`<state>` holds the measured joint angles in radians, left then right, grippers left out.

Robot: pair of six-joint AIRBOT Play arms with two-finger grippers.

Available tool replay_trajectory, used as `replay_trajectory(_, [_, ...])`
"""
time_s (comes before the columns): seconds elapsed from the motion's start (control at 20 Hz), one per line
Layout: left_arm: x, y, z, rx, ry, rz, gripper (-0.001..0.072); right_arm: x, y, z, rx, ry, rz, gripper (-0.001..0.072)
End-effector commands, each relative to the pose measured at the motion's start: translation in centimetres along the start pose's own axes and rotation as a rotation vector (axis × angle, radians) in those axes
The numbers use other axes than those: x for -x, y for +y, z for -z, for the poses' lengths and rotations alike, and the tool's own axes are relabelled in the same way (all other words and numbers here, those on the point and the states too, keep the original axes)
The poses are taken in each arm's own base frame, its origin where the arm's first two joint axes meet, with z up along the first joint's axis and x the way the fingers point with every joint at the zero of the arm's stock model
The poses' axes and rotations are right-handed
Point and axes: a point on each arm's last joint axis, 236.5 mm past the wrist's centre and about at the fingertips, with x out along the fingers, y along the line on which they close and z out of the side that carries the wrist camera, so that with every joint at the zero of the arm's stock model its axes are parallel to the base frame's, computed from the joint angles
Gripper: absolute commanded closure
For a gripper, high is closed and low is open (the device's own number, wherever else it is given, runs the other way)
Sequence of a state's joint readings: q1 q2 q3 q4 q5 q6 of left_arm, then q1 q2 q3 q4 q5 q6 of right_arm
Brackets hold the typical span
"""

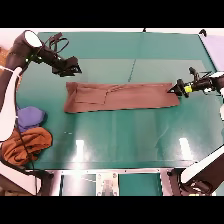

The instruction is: Fold the shirts.

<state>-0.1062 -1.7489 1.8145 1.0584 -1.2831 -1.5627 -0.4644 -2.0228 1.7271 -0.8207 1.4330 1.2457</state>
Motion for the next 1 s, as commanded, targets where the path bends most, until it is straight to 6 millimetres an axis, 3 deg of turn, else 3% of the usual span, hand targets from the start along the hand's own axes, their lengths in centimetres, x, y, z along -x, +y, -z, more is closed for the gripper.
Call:
replay_trajectory(0.0, [-3.5,-3.9,0.1,-0.073,-0.016,0.069,0.0687,4.2,6.8,-0.8,0.120,-0.037,-0.098,0.0698])
replay_trajectory(0.1, [-8.6,-7.4,2.2,-0.104,0.034,0.118,0.0687,7.0,11.1,-0.7,0.211,-0.076,-0.117,0.0698])
replay_trajectory(0.25, [-16.7,-12.9,5.7,-0.074,0.076,0.231,0.0686,9.4,16.9,2.0,0.324,-0.062,-0.131,0.0697])
replay_trajectory(0.35, [-20.6,-17.0,6.8,-0.045,0.043,0.344,0.0686,10.3,20.2,4.4,0.390,-0.036,-0.132,0.0697])
replay_trajectory(0.45, [-22.9,-19.6,7.2,-0.006,0.006,0.400,0.0686,11.0,23.6,6.5,0.463,-0.032,-0.132,0.0697])
replay_trajectory(0.6, [-25.4,-21.8,8.9,-0.022,0.031,0.430,0.0686,11.3,27.9,9.3,0.528,-0.028,-0.140,0.0697])
replay_trajectory(0.7, [-25.9,-23.1,10.1,-0.010,0.071,0.467,0.0686,10.9,29.5,10.6,0.552,-0.011,-0.147,0.0696])
replay_trajectory(0.85, [-25.1,-23.9,10.7,-0.024,0.117,0.499,0.0686,9.9,30.4,11.5,0.557,0.018,-0.151,0.0696])
replay_trajectory(0.95, [-23.3,-24.1,10.4,-0.051,0.159,0.529,0.0686,9.6,30.9,11.7,0.545,0.022,-0.155,0.0696])
